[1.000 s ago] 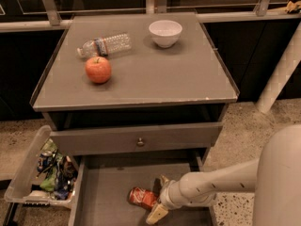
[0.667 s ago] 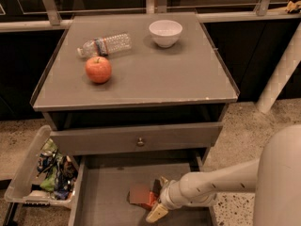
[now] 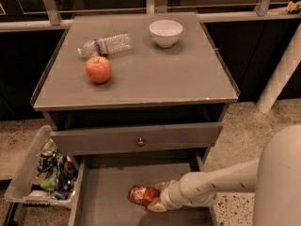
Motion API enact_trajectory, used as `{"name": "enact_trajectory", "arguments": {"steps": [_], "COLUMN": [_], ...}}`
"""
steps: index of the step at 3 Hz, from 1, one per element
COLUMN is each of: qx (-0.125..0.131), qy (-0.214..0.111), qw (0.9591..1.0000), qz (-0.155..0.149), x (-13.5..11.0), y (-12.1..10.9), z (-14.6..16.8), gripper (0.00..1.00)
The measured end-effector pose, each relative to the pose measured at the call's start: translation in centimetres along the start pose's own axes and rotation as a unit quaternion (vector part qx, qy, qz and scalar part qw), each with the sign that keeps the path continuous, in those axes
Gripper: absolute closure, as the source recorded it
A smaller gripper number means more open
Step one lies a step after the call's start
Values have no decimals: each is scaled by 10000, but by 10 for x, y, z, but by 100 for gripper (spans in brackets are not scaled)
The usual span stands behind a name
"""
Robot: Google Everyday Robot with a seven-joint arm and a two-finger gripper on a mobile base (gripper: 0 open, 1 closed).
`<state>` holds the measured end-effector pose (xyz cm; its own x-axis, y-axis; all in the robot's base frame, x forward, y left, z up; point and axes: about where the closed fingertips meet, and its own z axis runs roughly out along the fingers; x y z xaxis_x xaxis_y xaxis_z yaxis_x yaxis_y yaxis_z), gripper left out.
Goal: Pick coke can from middle drawer and place on counter
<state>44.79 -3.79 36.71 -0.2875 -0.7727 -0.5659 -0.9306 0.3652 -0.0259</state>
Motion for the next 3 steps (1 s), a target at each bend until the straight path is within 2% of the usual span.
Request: {"name": "enact_trajectory", "arguments": {"steps": [2,3], "qx": [-21,-48], "qy": [-37,-171], "qw": [10000,9998], "qz": [-12,-23], "x": [1,-2], "y": [0,-3], "z": [-4,-22], "gripper": [95,100]}}
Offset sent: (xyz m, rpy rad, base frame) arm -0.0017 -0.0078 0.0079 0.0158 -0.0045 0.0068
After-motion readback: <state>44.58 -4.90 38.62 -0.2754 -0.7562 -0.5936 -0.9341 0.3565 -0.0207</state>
